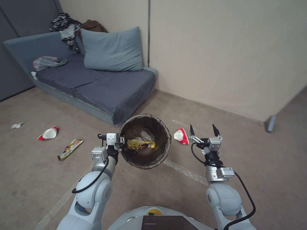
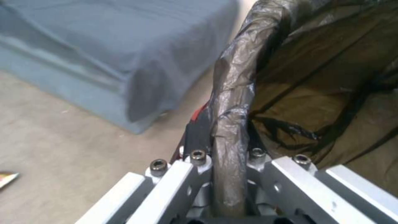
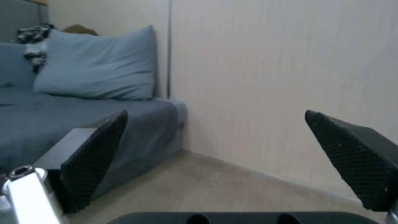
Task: Pick up the trash bin, then pick up the garbage from the floor and place it into the trash bin.
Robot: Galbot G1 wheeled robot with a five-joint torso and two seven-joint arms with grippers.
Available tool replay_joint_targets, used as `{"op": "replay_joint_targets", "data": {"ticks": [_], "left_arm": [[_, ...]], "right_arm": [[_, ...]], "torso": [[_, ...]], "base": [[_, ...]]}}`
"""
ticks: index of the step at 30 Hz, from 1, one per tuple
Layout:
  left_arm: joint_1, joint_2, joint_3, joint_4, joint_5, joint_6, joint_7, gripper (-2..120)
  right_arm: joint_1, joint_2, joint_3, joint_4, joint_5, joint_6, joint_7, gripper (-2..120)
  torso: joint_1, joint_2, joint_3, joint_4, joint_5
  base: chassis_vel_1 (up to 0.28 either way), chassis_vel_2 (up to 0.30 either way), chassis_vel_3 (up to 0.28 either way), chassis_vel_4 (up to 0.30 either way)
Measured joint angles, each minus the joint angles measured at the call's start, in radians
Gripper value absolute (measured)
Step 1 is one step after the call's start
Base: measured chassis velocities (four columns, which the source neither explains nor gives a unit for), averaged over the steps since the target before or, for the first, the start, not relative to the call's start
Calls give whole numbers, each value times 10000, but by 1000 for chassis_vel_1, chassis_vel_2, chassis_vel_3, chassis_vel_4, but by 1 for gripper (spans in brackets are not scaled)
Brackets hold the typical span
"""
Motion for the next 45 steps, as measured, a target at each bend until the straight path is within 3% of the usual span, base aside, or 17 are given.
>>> {"op": "replay_joint_targets", "data": {"ticks": [20, 25, 27, 31, 38, 45], "left_arm": [[-20, 32, 55, 50, 135, -319, 242, 0], [-22, 36, 88, 86, 162, -326, 266, 0], [-20, 46, 88, 96, 186, -328, 276, 0], [-18, 69, 81, 117, 280, -328, 408, 0], [27, 52, 100, 154, 370, -364, 418, 0], [61, -3, 93, 212, 398, -391, 372, 0]], "right_arm": [[527, -213, 229, -190, 118, -572, -148, 100], [1350, -564, 462, -992, 241, -1621, -232, 100], [1922, -774, 455, -1647, 614, -2893, -143, 100], [2759, -897, 275, -2577, 915, -3742, -83, 100], [4099, -1079, -41, -4138, 1261, -4233, -135, 100], [5624, -1339, -475, -6674, 1638, -4418, -610, 100]], "torso": [[0, 0, 0, -3, -1], [0, 0, 0, 1, 0], [0, 0, 1, -1, 1], [0, -1, 1, -1, 1], [0, -2, 1, 1, 1], [1, -2, 2, -1, 0]], "base": [[32, 31, 30, 38], [0, 0, 0, 0], [0, 0, 0, 0], [0, 0, 0, 0], [0, 0, 0, 0], [0, 0, 0, 0]]}}
